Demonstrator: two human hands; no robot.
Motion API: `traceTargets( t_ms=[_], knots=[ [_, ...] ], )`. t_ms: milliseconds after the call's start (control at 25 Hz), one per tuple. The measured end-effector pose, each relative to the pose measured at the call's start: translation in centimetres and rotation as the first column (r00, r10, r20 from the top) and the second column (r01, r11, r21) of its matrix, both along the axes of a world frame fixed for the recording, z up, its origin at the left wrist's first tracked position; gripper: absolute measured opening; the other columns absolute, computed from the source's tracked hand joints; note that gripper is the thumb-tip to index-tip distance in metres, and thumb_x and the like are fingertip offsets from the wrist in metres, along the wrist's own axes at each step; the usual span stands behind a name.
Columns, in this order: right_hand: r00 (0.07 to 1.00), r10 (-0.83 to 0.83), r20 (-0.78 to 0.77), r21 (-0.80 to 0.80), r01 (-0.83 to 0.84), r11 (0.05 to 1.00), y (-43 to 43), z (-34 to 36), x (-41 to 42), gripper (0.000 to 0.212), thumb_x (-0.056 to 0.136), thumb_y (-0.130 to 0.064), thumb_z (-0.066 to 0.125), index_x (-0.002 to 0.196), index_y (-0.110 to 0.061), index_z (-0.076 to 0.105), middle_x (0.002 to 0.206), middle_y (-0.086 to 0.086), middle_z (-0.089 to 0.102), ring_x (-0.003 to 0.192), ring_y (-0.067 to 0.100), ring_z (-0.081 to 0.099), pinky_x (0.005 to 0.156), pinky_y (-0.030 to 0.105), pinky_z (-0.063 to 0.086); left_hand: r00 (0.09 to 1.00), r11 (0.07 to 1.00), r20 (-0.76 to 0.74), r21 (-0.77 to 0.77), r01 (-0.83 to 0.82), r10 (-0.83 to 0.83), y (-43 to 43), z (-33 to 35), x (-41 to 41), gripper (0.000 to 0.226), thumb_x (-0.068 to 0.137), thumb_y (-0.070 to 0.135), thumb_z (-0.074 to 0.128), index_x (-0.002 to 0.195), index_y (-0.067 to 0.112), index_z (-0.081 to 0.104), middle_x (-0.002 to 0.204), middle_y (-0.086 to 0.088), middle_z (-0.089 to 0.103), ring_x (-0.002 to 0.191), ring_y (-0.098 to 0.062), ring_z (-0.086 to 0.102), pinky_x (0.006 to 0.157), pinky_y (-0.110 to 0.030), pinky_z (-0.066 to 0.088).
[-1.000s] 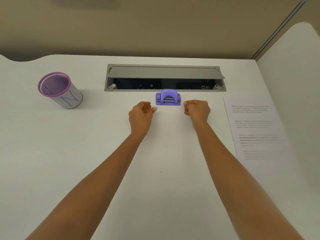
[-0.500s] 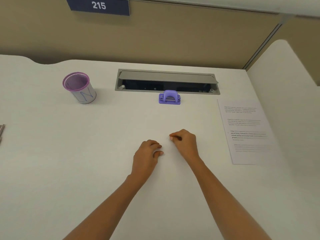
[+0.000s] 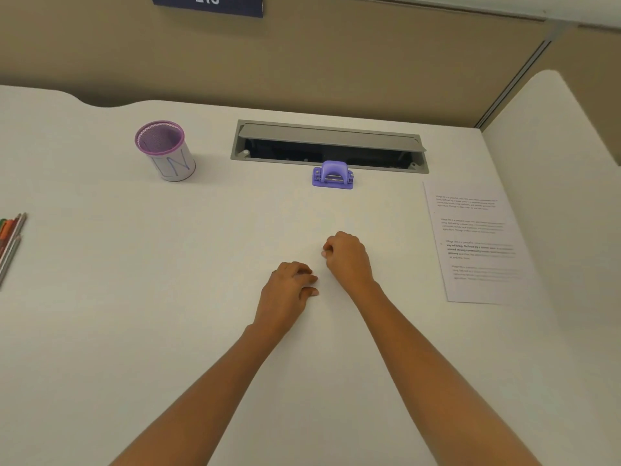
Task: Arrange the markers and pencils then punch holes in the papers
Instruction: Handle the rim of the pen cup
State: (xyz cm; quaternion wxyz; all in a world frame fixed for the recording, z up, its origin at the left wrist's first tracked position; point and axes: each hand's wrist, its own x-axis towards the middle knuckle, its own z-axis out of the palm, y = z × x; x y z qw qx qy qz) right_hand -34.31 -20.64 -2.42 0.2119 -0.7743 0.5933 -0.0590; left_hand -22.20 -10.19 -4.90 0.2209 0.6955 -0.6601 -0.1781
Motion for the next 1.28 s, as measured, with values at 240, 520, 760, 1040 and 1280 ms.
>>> traceTargets(
  t_ms=[240,520,760,1040,1280],
  knots=[
    [0.963,0.141,-0.231,-0.051,-0.157,0.986,0.0,1.1,1.3,0.017,0.087,0.001,0.053,0.100,-0.002,0.064,0.105,0.012,0.062,0.100,0.028,0.059,0.075,0.033,0.048,0.976,0.999,0.215,-0.039,0.026,-0.017,-0.4,0.6,-1.1,0.008,0.075,0.016,0.075,0.077,0.023,0.075,0.081,0.007,0.070,0.077,-0.019,0.061,0.069,-0.027,0.044],
    [0.891,0.279,-0.359,-0.063,-0.322,0.945,-0.1,0.4,1.1,0.024,0.081,0.003,0.056,0.104,-0.002,0.054,0.112,0.014,0.054,0.107,0.027,0.050,0.064,0.029,0.041,0.773,0.975,0.609,-0.001,0.223,-0.177,-0.4,1.5,-1.8,0.031,0.067,0.008,0.040,0.084,0.013,0.066,0.080,-0.002,0.060,0.082,-0.023,0.058,0.089,-0.047,0.049],
    [0.937,0.261,-0.233,0.008,-0.266,0.964,-1.1,-0.2,0.1,0.020,0.089,-0.016,0.048,0.100,-0.001,0.055,0.104,0.013,0.055,0.100,0.028,0.051,0.070,0.034,0.039,0.773,0.978,0.599,0.144,0.154,-0.210,-0.5,1.4,-1.9,0.028,0.071,0.008,0.054,0.097,0.005,0.063,0.102,-0.011,0.059,0.097,-0.029,0.055,0.097,-0.049,0.043],
    [0.557,-0.576,0.599,0.578,0.197,0.792,-1.4,0.3,-3.6,0.022,0.092,-0.012,0.046,0.071,-0.009,0.052,0.069,0.006,0.049,0.054,0.019,0.053,0.060,0.033,0.047,0.976,0.984,0.129,0.004,-0.177,0.175,0.8,-0.2,2.2,0.017,0.085,-0.003,0.046,0.093,0.010,0.056,0.100,-0.005,0.054,0.090,-0.028,0.048,0.081,-0.030,0.031],
    [0.071,-0.797,0.599,0.800,-0.029,0.599,0.3,0.9,-5.1,0.020,0.090,-0.003,0.042,0.072,-0.008,0.050,0.066,0.006,0.046,0.058,0.018,0.044,0.058,0.031,0.040,0.950,0.964,-0.168,0.054,-0.259,0.265,0.5,1.0,1.9,0.017,0.095,0.003,0.038,0.097,0.009,0.054,0.104,-0.002,0.052,0.096,-0.023,0.041,0.084,-0.029,0.024]
  ],
)
